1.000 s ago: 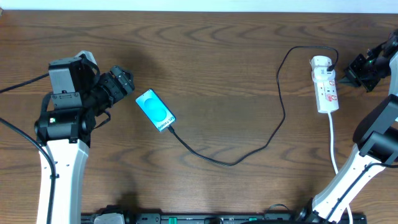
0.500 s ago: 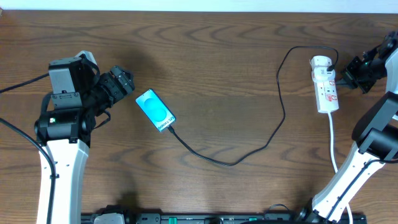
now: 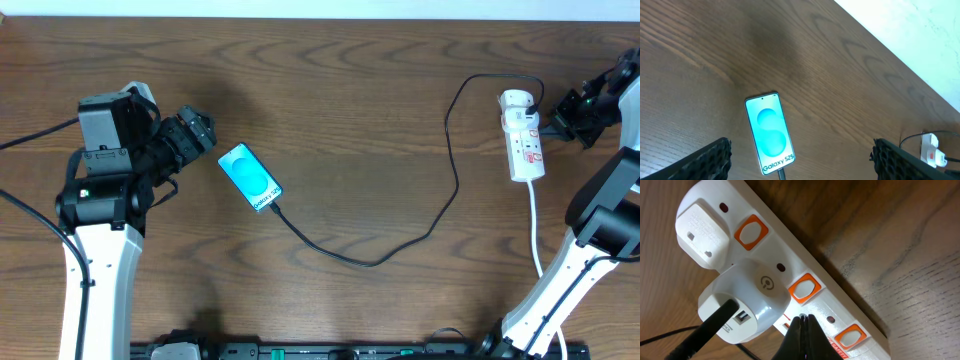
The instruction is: Plug charger to phone and switch on socket
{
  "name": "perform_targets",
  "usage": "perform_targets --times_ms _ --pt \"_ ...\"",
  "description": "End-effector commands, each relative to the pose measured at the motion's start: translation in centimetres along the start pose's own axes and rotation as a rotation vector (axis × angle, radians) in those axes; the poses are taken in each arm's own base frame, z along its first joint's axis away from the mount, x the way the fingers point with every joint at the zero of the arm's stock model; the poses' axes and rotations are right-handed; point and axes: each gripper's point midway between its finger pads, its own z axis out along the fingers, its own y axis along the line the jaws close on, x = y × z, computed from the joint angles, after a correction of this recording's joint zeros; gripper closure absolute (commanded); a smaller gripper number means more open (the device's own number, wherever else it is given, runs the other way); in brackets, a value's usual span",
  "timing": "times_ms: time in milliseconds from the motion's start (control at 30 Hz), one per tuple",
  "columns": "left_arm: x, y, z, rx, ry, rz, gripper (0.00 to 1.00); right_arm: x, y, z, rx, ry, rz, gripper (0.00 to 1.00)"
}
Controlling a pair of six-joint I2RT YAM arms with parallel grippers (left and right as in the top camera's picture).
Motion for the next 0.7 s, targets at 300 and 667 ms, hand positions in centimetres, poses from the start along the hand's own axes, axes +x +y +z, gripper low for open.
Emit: perform_targets --times_ms 300,667 --pt "-0.1 0.4 0.0 -0.018 -0.004 0.020 0.09 -0.2 0.9 0.7 -0.029 0.005 -0.035 0.99" --pt "-0.1 0.4 0.0 -0.018 -0.004 0.020 0.10 0.1 0.8 2.6 -0.047 0.049 -0.022 0.99"
